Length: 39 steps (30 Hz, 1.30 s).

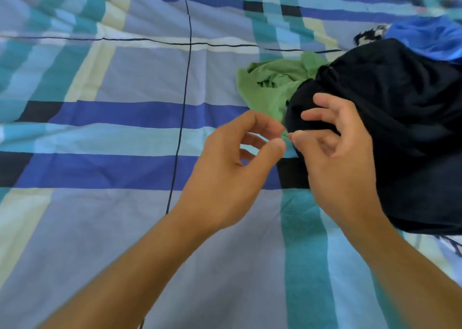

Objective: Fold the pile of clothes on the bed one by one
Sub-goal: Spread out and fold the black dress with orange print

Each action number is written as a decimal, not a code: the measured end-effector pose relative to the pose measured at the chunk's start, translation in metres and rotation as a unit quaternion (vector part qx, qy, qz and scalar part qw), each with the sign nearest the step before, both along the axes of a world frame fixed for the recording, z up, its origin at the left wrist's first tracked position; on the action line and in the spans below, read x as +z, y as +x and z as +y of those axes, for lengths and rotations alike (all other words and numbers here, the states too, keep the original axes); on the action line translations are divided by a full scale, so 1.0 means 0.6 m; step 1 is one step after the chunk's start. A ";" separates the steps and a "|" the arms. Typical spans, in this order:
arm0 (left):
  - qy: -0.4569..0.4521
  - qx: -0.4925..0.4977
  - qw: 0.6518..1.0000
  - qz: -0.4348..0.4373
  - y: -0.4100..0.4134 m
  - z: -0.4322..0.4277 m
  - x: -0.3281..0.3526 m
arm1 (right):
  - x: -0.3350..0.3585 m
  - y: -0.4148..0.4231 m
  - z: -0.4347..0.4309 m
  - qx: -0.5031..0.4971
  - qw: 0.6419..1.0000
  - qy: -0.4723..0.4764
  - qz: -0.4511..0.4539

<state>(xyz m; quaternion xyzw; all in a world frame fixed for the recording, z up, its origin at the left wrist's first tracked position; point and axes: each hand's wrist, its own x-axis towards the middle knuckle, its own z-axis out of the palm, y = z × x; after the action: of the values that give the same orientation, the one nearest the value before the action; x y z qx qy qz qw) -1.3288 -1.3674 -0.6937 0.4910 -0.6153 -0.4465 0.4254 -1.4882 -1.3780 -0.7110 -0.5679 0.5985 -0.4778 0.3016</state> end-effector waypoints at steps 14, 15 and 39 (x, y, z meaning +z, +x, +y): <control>-0.064 -0.038 0.996 -0.049 0.016 0.054 0.015 | 0.009 -0.015 0.031 0.008 0.998 -0.039 0.046; -0.069 -0.041 0.995 -0.053 0.015 0.054 0.016 | 0.010 -0.017 0.030 0.016 0.997 -0.043 0.058; -0.089 -0.061 0.993 -0.056 -0.002 0.125 0.038 | 0.052 -0.227 0.003 -0.126 0.914 0.078 0.379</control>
<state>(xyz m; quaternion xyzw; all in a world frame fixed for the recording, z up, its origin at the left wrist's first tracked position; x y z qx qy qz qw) -1.3301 -1.2924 -0.6710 0.4372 -0.7042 -0.3868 0.4041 -1.6246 -1.3763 -0.6800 -0.6009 0.7697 -0.2130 0.0328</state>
